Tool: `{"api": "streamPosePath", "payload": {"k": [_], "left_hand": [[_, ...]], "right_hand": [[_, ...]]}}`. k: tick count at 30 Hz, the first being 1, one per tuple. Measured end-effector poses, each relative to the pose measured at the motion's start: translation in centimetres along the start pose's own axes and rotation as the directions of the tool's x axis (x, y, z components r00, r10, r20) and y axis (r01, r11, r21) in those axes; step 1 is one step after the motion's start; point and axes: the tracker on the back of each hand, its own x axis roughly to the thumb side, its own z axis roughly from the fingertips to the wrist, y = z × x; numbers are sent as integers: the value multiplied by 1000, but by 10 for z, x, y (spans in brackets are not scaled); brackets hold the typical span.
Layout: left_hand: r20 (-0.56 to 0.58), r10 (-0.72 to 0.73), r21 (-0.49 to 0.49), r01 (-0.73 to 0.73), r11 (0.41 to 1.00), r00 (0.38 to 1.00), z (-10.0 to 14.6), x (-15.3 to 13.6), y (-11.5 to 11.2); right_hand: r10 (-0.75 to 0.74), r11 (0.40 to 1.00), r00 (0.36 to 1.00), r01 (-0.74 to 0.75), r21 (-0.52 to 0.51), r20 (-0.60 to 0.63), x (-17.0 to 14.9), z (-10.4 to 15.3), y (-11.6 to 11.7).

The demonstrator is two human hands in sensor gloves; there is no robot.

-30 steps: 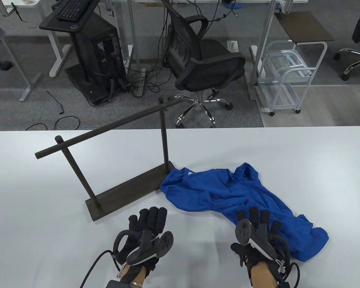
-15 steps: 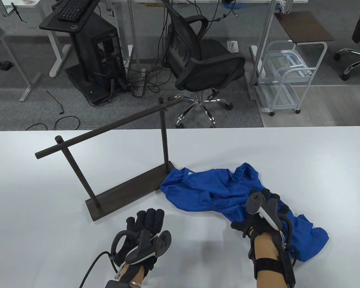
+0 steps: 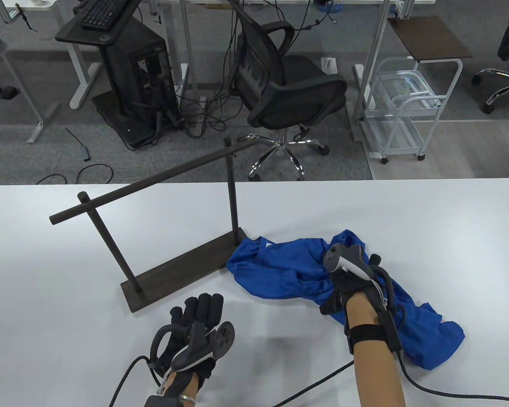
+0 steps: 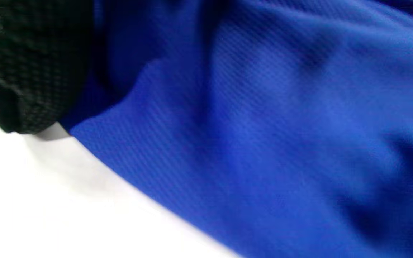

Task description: Hang t-shirt on desktop hanging rack

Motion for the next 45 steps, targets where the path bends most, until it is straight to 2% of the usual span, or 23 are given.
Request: {"api": "streamPosePath", "payload": {"k": [3, 7, 11, 16, 27, 34, 37, 39, 41, 43, 45], "left_hand": [[-9, -6, -24, 6, 1000, 1000, 0, -2, -3], [-18, -12, -32, 11, 999, 1000, 2, -3, -4], [-21, -11, -40, 10, 999, 1000, 3, -3, -3], [-21, -9, -43, 8, 999, 1000, 3, -3, -3], [1, 23, -42, -23, 999, 1000, 7, 2, 3], [31, 50, -39, -49, 998, 998, 8, 9, 6], [42, 49, -41, -47, 998, 998, 8, 12, 7], [50, 47, -39, -45, 998, 998, 7, 14, 8], [60, 48, -35, -46, 998, 997, 6, 16, 9], [70, 54, -39, -52, 998, 996, 6, 18, 9], [85, 80, -57, -75, 996, 993, 5, 21, 9]], "right_hand": [[159, 987, 987, -159, 6, -9, 20, -4, -8], [241, 970, 970, -240, 39, -28, 32, -14, -9], [147, 984, 989, -143, 106, -24, 25, -23, -7], [112, 990, 993, -108, 86, -36, 18, -17, -3], [137, 988, 990, -140, -63, -46, 10, 11, 14], [-39, 986, 995, 54, -158, 96, 2, 34, 33], [85, 977, 991, -63, -206, 98, 9, 50, 44], [151, 968, 984, -129, -217, 89, 14, 60, 51], [156, 970, 984, -136, -201, 88, 17, 68, 55], [107, 980, 991, -90, -176, 85, 16, 75, 56], [-12, 989, 996, 25, -143, 87, 12, 81, 56]]}}
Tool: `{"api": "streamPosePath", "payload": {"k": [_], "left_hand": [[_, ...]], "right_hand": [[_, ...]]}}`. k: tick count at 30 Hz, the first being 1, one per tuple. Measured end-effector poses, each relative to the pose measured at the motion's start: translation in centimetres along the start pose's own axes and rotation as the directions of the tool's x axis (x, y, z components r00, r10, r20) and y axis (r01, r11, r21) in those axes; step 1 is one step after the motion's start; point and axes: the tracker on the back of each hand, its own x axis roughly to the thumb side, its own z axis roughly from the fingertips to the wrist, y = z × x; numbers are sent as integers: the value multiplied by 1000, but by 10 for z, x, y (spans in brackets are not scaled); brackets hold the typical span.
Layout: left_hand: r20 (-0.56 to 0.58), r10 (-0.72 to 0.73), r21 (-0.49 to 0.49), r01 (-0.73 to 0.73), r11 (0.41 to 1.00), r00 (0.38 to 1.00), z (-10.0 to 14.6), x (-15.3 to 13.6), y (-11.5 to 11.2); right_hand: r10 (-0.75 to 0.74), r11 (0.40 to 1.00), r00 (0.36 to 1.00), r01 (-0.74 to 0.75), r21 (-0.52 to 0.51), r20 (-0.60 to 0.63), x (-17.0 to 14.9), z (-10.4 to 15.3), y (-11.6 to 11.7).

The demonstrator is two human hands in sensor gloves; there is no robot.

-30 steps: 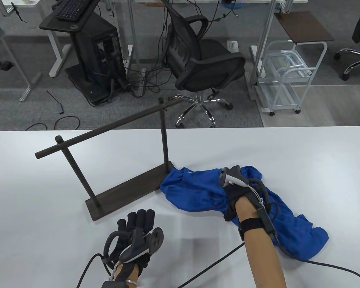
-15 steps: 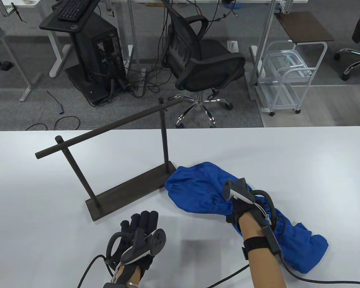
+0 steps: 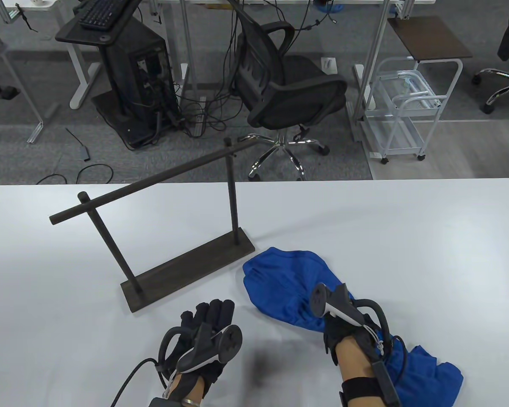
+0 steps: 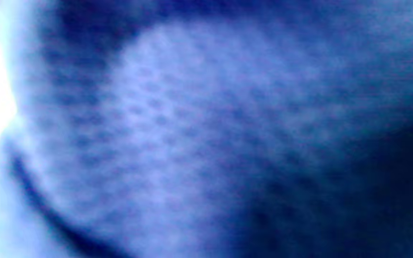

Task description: Hang t-shirt on desktop hanging rack

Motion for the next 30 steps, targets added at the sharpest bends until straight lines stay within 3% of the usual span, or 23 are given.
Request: {"api": "streamPosePath", "payload": {"k": [4, 10, 13, 16, 20, 24, 26, 28, 30], "left_hand": [[40, 44, 18, -45, 999, 998, -2, 6, 1], [115, 111, 31, -116, 993, 987, -5, 19, 1], [158, 180, 42, -188, 981, 971, -5, 26, 2], [202, 260, 44, -274, 961, 944, -5, 31, 3], [218, 395, 11, -407, 913, 892, -8, 32, 2], [217, 593, -82, -591, 803, 776, -10, 31, -2], [227, 662, -117, -655, 746, 714, -11, 30, -4], [236, 743, -168, -726, 666, 627, -13, 28, -5], [226, 833, -212, -809, 548, 505, -15, 27, -5]], "right_hand": [[-279, 957, 960, 280, -68, 24, -13, 7, 6], [-447, 891, 889, 453, -43, 94, -23, 12, 7], [-582, 805, 797, 593, -28, 159, -26, 14, 3], [-721, 669, 654, 743, -15, 230, -28, 19, -3], [-799, 534, 511, 845, -15, 317, -26, 27, -9], [-845, 371, 334, 928, 8, 417, -22, 37, -18], [-832, 319, 274, 948, 11, 482, -20, 43, -25], [-798, 301, 255, 954, -6, 547, -20, 51, -33], [-751, 275, 238, 961, -35, 616, -18, 63, -43]]}}
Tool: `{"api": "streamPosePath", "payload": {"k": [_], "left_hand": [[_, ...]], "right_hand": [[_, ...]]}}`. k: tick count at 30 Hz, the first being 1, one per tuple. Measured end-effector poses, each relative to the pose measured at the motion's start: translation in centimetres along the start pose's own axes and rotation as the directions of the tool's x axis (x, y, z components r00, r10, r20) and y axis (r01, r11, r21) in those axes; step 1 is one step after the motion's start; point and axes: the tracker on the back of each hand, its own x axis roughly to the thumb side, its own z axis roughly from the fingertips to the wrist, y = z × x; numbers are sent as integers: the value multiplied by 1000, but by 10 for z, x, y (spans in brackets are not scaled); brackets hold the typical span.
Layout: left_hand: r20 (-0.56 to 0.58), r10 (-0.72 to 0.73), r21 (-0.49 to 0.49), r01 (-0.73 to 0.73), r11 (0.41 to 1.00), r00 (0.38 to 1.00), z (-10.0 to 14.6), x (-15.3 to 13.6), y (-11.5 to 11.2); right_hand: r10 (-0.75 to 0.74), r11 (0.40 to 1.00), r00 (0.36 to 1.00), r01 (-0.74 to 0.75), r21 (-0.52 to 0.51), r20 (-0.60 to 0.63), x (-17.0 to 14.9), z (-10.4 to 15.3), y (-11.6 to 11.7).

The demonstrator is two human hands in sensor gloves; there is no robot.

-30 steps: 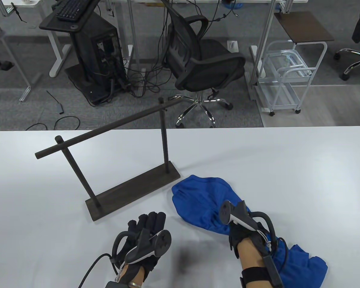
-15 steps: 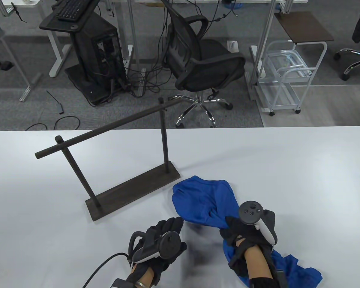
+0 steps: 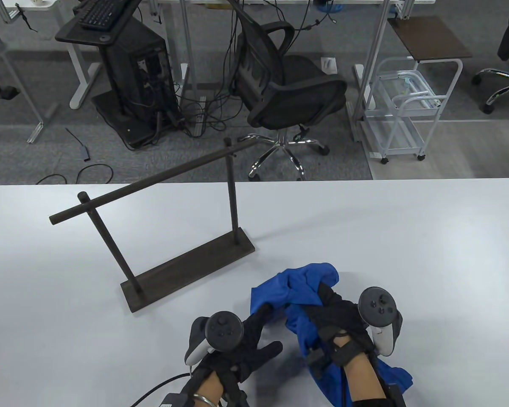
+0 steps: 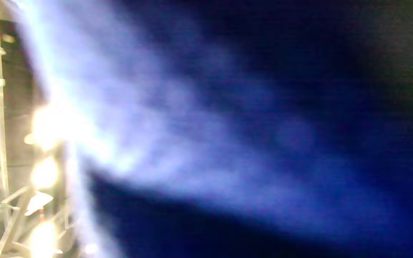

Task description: Hang t-shirt on desktop hanging rack

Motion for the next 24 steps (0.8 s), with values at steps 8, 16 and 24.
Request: {"api": "streamPosePath", "payload": {"k": [8, 16, 24], "left_hand": [[68, 338, -95, -331, 939, 939, -13, 2, -2], [86, 584, -285, -542, 791, 807, -33, 15, 2], [54, 724, -334, -670, 662, 688, -39, 11, -16]], "right_hand": [[-203, 977, 948, 179, 116, 246, 44, 7, 2], [-302, 941, 904, 232, 246, 303, 62, 10, 9], [-18, 995, 987, 1, 104, 161, 41, 5, 8]]}}
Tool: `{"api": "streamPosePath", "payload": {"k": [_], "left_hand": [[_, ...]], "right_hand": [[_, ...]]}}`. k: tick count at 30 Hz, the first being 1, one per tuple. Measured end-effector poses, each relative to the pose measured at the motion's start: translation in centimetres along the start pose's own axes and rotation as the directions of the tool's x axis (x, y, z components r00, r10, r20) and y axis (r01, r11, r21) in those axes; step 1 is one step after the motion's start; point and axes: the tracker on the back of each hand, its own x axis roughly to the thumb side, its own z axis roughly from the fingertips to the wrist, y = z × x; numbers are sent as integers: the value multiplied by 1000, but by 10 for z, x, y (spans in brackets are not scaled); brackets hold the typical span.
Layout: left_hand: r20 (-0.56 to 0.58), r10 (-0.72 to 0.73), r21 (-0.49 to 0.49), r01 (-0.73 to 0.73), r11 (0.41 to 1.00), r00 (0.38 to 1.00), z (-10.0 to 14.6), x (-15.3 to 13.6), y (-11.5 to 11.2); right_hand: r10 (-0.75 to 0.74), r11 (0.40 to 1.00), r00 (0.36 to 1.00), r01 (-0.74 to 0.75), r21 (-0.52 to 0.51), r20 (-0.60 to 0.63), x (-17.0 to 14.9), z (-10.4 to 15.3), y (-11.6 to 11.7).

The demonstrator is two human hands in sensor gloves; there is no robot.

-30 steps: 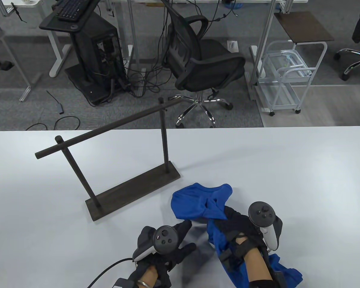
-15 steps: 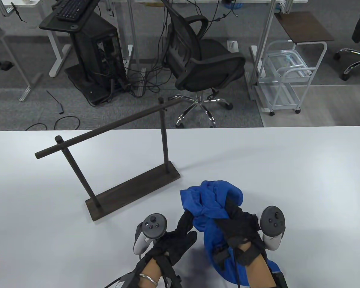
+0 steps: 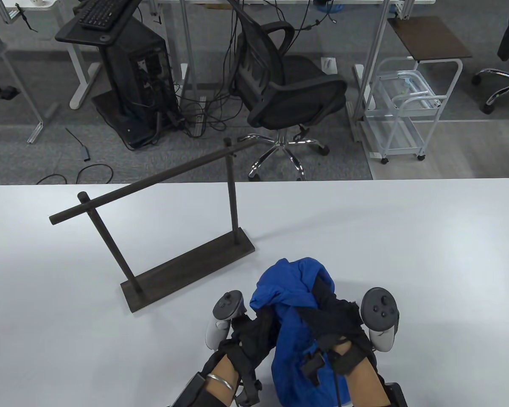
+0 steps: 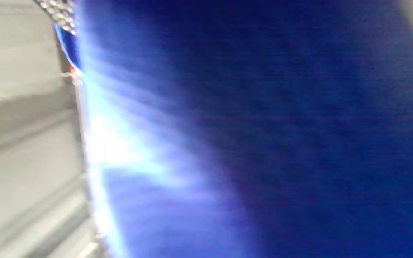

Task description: Hang t-shirt on desktop hanging rack

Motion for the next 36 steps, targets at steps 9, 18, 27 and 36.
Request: {"api": "streamPosePath", "payload": {"k": [9, 18, 27, 36], "left_hand": [[-45, 4, -10, -4, 1000, 999, 1, -10, -7], [-35, -48, 36, 49, 998, 998, 1, 1, -6], [-14, -104, 146, 105, 984, 995, 9, 9, 0], [66, -26, 229, 11, 973, 997, 23, 15, 12]], "right_hand": [[483, 875, 867, -482, 39, -123, -13, 3, 4], [475, 877, 875, -479, -31, -94, -16, 5, 5], [336, 942, 933, -333, 42, -127, -28, 4, 10], [312, 950, 939, -310, 31, -143, -33, 8, -2]]}}
